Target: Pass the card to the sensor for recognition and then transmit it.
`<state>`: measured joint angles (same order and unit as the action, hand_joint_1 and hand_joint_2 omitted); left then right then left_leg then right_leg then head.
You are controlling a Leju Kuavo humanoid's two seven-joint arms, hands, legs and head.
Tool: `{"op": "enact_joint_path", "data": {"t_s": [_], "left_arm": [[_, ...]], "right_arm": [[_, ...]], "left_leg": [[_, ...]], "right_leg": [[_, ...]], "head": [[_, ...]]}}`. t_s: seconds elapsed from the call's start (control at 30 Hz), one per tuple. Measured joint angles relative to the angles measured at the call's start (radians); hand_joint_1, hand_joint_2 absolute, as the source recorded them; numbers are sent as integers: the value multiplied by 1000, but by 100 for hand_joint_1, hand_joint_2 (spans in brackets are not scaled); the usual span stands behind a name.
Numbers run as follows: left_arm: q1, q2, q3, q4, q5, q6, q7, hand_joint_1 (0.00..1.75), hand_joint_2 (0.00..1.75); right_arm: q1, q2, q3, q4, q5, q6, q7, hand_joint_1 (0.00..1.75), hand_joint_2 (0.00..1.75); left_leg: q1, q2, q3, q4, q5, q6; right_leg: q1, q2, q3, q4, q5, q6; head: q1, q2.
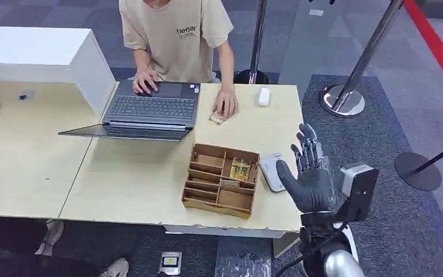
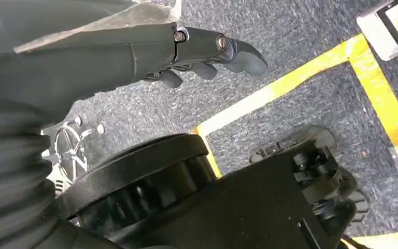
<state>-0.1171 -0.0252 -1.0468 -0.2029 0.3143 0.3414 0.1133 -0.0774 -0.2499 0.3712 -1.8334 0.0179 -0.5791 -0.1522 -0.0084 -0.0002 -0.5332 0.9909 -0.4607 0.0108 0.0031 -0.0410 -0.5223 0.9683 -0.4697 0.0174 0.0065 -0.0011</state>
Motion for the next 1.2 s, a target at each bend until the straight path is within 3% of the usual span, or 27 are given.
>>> {"op": "enact_joint_path", "data": {"t_s": [0.3,0.47,1.0,1.2], "left_arm": [[0,-2,-2,0,0,-2,0,0,175],[-2,-3,-3,0,2,-9,10,0,175],[-3,-2,-5,0,-8,-1,-14,0,175],[-3,-2,-21,0,-35,4,-19,0,175]], "right_arm": [[5,-5,0,2,-12,10,3,0,175],[-10,-5,1,40,-60,57,-37,0,175],[-15,12,33,47,-50,57,-22,0,175],[-36,11,26,49,-159,112,-60,0,175]], "left_leg": [[0,0,0,0,0,0],[0,0,0,0,0,0],[0,0,0,0,0,0],[0,0,0,0,0,0]], "right_leg": [[0,0,0,0,0,0],[0,0,0,0,0,0],[0,0,0,0,0,0],[0,0,0,0,0,0]], "head": [[0,0],[0,0],[0,0],[0,0]]}}
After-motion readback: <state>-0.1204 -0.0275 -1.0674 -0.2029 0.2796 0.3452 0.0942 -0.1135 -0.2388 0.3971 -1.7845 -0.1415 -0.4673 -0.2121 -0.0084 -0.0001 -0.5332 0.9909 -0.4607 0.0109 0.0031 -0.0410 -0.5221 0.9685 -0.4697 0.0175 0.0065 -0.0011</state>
